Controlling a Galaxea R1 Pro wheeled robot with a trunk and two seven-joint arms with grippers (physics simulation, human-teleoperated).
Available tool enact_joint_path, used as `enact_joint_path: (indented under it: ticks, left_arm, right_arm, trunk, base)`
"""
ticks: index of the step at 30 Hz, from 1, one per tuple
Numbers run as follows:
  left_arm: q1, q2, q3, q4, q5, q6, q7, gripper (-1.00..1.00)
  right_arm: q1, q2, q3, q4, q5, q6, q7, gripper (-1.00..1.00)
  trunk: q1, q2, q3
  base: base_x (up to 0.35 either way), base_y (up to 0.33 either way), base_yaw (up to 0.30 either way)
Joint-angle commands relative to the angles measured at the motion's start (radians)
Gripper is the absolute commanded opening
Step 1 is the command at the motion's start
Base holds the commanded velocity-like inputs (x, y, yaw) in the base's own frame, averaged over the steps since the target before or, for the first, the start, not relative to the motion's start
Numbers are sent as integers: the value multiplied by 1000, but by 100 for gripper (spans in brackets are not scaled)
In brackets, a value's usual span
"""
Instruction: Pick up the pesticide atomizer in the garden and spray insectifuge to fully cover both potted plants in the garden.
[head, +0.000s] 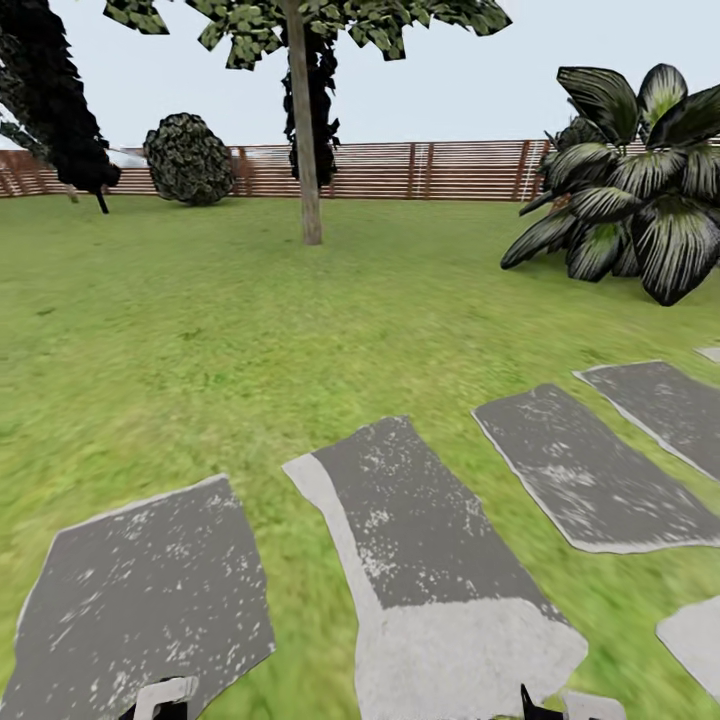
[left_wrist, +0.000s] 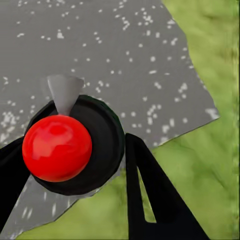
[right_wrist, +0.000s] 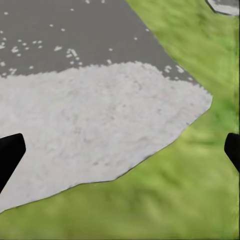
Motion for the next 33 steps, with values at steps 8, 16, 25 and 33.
enact_joint_path:
  ticks: [8, 16, 25, 33]
  left_arm:
    - [0, 0, 4, 0, 4, -3, -4, -100]
    - [0, 0, 4, 0, 3, -3, -4, -100]
    - [0, 0, 4, 0, 2, -3, -4, -100]
    - [0, 0, 4, 0, 3, -3, -4, -100]
  right_arm:
    - [-1, 1, -7, 2, 10, -4, 1, 100]
    - [-1, 1, -7, 2, 10, -4, 1, 100]
    - [-1, 1, -7, 2, 10, -4, 1, 100]
    - [-1, 1, -7, 2, 10, -4, 1, 100]
  trunk:
    - [0, 0, -1]
    - [0, 0, -1]
    - [0, 0, -1]
    - [0, 0, -1]
  base:
    - [84, -273, -300]
    - [124, -273, -300]
    - [133, -273, -300]
    - [141, -273, -300]
